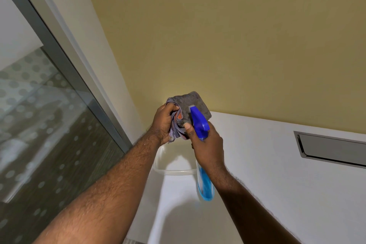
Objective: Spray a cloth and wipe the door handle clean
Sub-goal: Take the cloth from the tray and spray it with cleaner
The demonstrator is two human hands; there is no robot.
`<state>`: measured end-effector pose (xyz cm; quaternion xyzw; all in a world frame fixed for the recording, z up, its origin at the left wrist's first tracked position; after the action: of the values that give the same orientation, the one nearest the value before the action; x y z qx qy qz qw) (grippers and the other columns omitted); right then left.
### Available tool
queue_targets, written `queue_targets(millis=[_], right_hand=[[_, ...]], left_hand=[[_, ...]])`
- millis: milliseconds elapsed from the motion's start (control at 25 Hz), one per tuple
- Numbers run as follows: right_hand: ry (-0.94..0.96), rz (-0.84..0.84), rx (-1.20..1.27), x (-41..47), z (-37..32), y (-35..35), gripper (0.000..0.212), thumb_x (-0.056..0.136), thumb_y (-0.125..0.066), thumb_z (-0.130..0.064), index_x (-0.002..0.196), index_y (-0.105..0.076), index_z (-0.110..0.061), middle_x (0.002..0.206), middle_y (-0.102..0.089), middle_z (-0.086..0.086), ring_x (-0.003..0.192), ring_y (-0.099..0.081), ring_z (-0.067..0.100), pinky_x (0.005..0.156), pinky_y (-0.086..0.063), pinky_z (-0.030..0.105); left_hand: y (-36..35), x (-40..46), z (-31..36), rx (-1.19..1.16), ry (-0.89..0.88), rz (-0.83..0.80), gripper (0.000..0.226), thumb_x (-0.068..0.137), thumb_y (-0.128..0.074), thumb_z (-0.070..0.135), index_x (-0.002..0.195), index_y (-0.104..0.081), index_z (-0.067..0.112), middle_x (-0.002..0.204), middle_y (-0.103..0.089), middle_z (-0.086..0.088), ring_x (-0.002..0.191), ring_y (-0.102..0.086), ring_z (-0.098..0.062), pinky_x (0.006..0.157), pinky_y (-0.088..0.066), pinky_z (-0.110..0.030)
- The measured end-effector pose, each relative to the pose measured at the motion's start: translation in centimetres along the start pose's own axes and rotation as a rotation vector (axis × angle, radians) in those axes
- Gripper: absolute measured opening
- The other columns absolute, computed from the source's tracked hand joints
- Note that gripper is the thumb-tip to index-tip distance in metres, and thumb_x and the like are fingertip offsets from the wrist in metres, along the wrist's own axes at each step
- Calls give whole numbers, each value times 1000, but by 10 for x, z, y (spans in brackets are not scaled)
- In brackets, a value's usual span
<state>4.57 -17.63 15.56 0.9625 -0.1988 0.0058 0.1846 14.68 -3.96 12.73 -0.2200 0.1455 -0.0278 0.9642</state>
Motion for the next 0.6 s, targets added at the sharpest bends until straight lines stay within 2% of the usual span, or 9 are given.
queue_targets(millis=[80,160,280,360,440,600], right_hand=[[17,47,70,3,-5,5,42,71,-53,-82,87,-54,-43,70,-64,-7,66,-65,18,67,-55,37],[31,106,159,10,-9,13,32,75,-59,-73,84,-55,-43,70,-64,0,64,-63,25,64,-53,37],[48,117,256,27,-5,14,24,82,-67,-53,85,-60,-30,71,-64,0,67,-63,28,62,-50,32],[43,75,296,37,4,6,14,86,-70,-42,86,-62,-30,71,-65,-11,70,-66,22,64,-49,21],[33,40,301,44,17,-4,11,87,-70,-39,84,-61,-32,70,-64,-12,72,-66,23,65,-49,18],[14,-41,240,48,50,-28,21,86,-69,-44,87,-61,-25,81,-67,6,78,-64,31,73,-53,34]], left_hand=[[4,-1,1,-21,10,-6,30,91,-42,5,76,-68,6,64,-65,-8,55,-63,-20,55,-52,-26],[15,-1,-1,-42,29,11,28,92,-41,6,104,-63,-5,87,-69,-20,78,-67,-31,70,-57,-39],[43,-6,-3,-75,20,86,28,92,-42,5,108,-62,-6,97,-67,-24,88,-66,-36,74,-59,-43],[62,-10,-9,-102,37,117,35,93,-43,7,119,-58,-10,113,-63,-30,103,-63,-42,89,-54,-54],[83,-14,-17,-124,68,149,42,93,-43,10,129,-52,-11,128,-56,-34,117,-57,-47,102,-43,-63],[113,-31,-30,-181,105,188,47,93,-39,12,135,-47,-9,136,-50,-36,124,-51,-50,106,-34,-68]])
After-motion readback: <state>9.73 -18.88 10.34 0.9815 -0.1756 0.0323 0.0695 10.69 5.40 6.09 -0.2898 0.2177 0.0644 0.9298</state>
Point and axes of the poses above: each hand's wrist, its own x-axis towards the middle knuckle, its own y-axis out of the back of the hand, z = x × y, the point moved 9 cm from there along x, towards the middle knuckle
